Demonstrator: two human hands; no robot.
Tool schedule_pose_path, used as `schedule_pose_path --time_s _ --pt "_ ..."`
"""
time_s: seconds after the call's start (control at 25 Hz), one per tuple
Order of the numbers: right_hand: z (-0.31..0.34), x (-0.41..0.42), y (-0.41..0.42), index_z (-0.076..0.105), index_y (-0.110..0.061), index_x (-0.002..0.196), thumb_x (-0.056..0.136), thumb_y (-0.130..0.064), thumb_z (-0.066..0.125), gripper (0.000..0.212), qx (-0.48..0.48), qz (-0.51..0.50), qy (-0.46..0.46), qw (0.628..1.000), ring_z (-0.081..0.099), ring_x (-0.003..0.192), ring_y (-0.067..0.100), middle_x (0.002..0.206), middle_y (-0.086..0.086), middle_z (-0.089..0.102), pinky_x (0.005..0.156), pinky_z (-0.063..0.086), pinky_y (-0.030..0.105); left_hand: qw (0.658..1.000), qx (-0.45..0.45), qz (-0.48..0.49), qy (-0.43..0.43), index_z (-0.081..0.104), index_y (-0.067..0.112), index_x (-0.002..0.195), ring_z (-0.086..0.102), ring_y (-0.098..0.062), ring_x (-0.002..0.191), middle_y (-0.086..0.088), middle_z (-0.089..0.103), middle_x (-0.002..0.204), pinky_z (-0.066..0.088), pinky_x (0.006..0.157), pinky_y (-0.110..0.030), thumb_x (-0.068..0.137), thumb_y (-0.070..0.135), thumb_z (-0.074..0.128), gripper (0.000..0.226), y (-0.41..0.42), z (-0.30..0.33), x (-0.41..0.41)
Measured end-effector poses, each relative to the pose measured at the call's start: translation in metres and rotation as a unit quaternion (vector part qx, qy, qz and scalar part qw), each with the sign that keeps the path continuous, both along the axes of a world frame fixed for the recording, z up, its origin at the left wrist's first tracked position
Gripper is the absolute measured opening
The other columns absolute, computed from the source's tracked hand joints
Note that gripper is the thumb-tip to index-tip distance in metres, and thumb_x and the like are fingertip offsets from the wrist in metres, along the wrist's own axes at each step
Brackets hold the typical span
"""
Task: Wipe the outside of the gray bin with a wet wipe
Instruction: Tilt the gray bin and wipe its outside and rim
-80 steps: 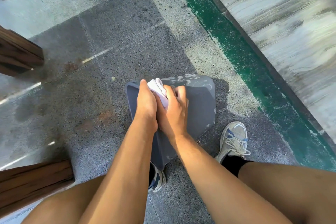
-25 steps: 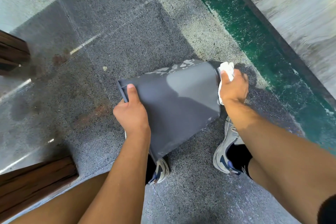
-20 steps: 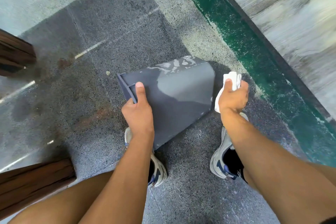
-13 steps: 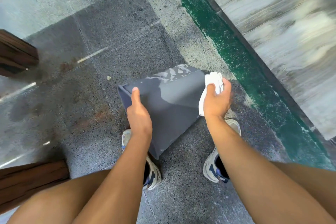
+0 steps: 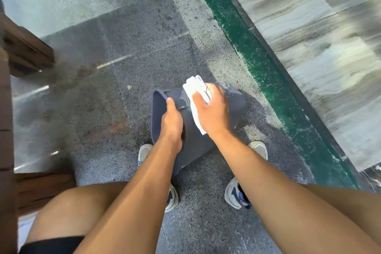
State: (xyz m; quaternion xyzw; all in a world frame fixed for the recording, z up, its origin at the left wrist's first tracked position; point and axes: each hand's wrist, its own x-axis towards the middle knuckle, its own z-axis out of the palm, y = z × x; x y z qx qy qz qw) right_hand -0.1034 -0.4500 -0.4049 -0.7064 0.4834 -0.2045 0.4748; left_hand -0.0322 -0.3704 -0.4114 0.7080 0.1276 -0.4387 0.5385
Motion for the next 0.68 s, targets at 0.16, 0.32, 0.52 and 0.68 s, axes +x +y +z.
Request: schedule_pose_path --time_s 0.16,0.32,0.52,0.68 --pt "0.007 0.008 0.006 0.061 -0.016 0.12 0.095 -0.032 0.056 0.03 -0.033 0.042 0.047 0.997 0.048 0.099 0.018 0.113 0.002 0.057 0.084 0.042 0.036 0.995 -0.072 0.053 0.037 0.072 0.009 0.115 0.073 -0.031 0.09 -0.013 0.077 0.1 0.058 0.088 -0.045 0.096 0.038 0.048 0.042 -0.001 0.002 0.006" --pt "-0.001 0.017 0.019 0.06 -0.018 0.12 0.096 -0.037 0.054 0.032 -0.017 0.007 0.061 0.998 0.055 0.112 0.026 0.12 0.004 0.06 0.093 0.045 0.04 0.989 -0.134 0.026 0.061 0.074 0.014 0.103 0.072 -0.022 0.087 -0.006 0.077 0.095 0.056 0.072 -0.03 0.102 0.04 0.035 0.046 -0.007 0.001 0.004" --pt "-0.009 0.026 0.027 0.055 -0.023 0.125 0.099 -0.044 0.047 0.035 -0.034 0.06 0.13 0.989 0.052 0.12 0.032 0.126 0.005 0.056 0.103 0.037 0.049 0.992 -0.107 0.04 0.053 0.073 0.018 0.112 0.073 -0.019 0.102 -0.001 0.078 0.106 0.057 0.087 -0.034 0.1 0.063 0.03 0.063 -0.003 -0.003 0.009" --pt "-0.014 0.032 0.027 0.051 -0.023 0.123 0.1 -0.047 0.045 0.034 -0.056 0.081 0.181 0.979 0.052 0.118 0.032 0.123 0.007 0.052 0.097 0.033 0.048 0.999 -0.047 0.013 0.005 0.074 0.022 0.103 0.072 -0.018 0.099 0.001 0.078 0.103 0.057 0.092 -0.041 0.099 0.065 0.031 0.061 -0.002 -0.005 0.01"
